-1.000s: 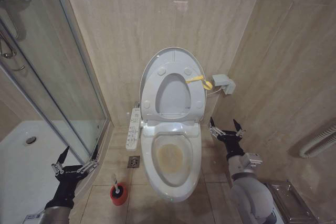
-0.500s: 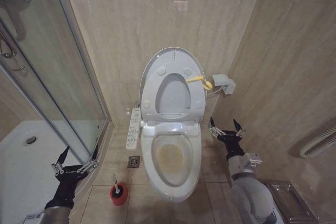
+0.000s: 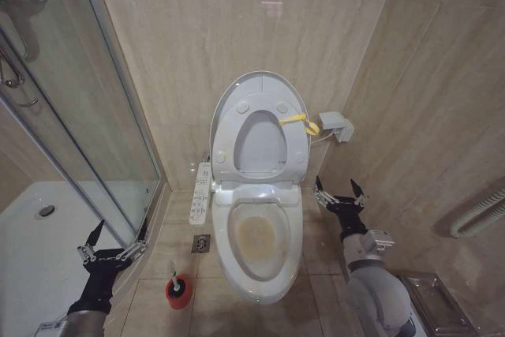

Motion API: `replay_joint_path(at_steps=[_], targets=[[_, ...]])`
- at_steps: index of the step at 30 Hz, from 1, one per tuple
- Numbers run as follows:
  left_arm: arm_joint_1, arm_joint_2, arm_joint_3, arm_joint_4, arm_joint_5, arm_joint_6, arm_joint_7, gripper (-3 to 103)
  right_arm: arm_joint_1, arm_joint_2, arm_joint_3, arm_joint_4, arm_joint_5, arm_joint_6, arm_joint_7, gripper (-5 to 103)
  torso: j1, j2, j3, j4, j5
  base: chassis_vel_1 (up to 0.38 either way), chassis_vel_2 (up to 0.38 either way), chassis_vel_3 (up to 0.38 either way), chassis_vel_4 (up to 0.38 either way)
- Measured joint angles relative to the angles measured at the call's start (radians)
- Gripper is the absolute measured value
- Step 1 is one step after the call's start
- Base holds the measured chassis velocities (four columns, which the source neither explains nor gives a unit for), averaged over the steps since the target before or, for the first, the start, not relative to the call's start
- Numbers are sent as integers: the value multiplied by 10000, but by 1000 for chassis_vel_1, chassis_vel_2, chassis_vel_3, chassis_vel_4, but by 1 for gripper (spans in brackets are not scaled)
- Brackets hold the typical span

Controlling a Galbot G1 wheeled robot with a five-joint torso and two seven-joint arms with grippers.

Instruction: Open the toilet lid, clean the toilet bowl with a toilet brush, close the toilet lid, and flush.

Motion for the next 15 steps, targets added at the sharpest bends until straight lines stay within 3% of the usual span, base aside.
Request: replay_joint_path(at_steps=[15], targets=[[0, 0, 0, 0, -2, 0, 0, 100, 0, 0, 0, 0, 0, 0, 0, 100, 0, 0, 0, 0, 0, 0, 0, 0, 0]])
